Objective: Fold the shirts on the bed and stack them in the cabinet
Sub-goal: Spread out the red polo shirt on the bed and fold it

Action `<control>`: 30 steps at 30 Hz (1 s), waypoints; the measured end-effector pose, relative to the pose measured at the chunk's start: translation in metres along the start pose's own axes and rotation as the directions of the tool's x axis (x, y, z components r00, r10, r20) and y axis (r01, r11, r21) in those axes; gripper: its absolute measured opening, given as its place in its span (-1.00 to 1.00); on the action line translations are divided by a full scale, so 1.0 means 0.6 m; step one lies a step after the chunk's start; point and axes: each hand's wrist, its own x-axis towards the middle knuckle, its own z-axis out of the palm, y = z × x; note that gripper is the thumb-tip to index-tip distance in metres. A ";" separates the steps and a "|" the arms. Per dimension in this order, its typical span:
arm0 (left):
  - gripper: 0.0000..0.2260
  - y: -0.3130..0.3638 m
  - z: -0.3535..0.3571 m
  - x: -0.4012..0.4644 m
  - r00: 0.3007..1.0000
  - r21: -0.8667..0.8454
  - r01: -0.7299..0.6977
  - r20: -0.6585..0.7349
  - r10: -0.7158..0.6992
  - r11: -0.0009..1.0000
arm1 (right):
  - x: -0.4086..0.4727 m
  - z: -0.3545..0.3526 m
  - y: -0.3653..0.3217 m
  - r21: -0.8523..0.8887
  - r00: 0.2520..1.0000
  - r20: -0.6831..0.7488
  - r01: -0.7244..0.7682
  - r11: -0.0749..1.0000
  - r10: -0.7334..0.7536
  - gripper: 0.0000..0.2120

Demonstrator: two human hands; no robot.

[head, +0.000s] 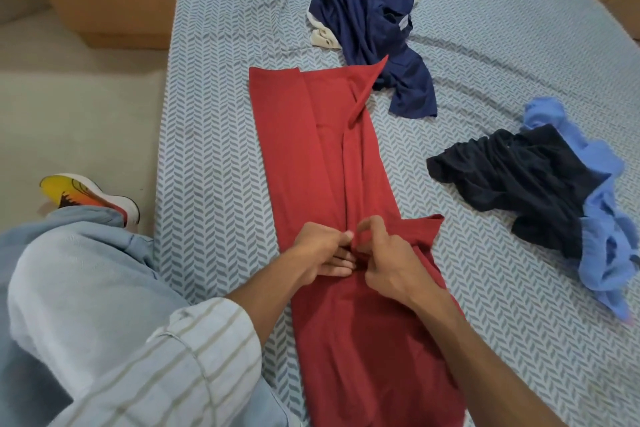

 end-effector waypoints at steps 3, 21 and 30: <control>-0.88 -0.003 -0.001 0.005 1.000 0.016 -0.015 -0.022 0.015 1.000 | 0.031 -0.022 0.005 0.210 0.994 -0.035 -0.098 0.973 0.107 -0.60; -0.94 0.008 -0.009 0.051 0.984 0.076 0.098 0.144 -0.108 0.992 | 0.517 -0.195 0.011 0.612 0.739 -0.366 -0.266 0.745 0.565 -0.49; -0.86 0.016 -0.024 0.053 0.957 0.046 0.140 0.249 -0.147 0.989 | 0.578 -0.190 -0.115 0.406 0.731 -0.568 -0.151 0.901 0.379 -0.81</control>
